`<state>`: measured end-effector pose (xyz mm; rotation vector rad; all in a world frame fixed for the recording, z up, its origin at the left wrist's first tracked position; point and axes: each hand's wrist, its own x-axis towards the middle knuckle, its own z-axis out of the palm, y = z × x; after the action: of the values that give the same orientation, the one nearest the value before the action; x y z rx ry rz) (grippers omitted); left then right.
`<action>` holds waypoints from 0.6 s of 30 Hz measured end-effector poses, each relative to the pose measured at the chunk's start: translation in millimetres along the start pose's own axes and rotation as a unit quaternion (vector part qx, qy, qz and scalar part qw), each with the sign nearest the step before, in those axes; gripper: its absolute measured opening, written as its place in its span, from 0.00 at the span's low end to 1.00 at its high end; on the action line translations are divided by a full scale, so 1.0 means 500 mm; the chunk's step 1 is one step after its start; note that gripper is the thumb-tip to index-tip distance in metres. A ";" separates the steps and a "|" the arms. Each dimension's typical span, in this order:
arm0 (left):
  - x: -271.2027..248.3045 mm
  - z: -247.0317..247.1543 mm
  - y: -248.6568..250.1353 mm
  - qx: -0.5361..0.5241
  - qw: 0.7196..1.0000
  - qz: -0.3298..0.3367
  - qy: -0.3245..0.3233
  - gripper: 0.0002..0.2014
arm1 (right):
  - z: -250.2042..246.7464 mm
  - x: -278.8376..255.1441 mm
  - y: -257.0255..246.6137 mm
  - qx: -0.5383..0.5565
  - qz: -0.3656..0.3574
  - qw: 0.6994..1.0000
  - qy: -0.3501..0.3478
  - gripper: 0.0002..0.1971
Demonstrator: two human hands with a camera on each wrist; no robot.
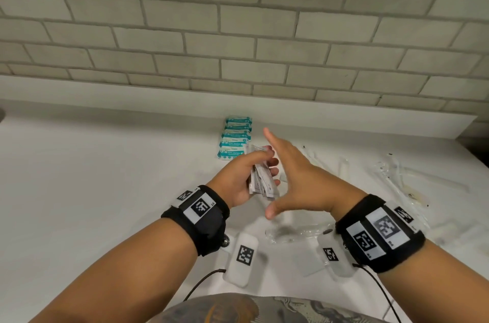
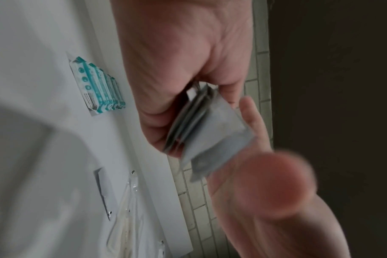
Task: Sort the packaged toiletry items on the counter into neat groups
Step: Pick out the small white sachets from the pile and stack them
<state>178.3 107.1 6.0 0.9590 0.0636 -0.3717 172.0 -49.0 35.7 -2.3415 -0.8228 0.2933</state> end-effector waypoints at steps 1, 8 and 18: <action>-0.004 0.005 0.000 0.006 1.000 -0.004 -0.023 0.12 | 0.002 0.003 -0.004 -0.046 -0.008 0.999 -0.010 0.71; -0.008 0.021 -0.003 -0.013 0.999 -0.020 -0.047 0.23 | -0.002 0.024 -0.006 -0.101 -0.024 0.994 0.029 0.72; -0.026 0.014 -0.007 0.063 0.995 -0.054 -0.060 0.19 | -0.009 0.021 0.002 -0.139 -0.028 0.989 0.048 0.68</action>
<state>164.3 103.0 10.1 1.0591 -0.0189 -0.5380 182.3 -45.3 38.8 -2.5617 -0.9296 0.0432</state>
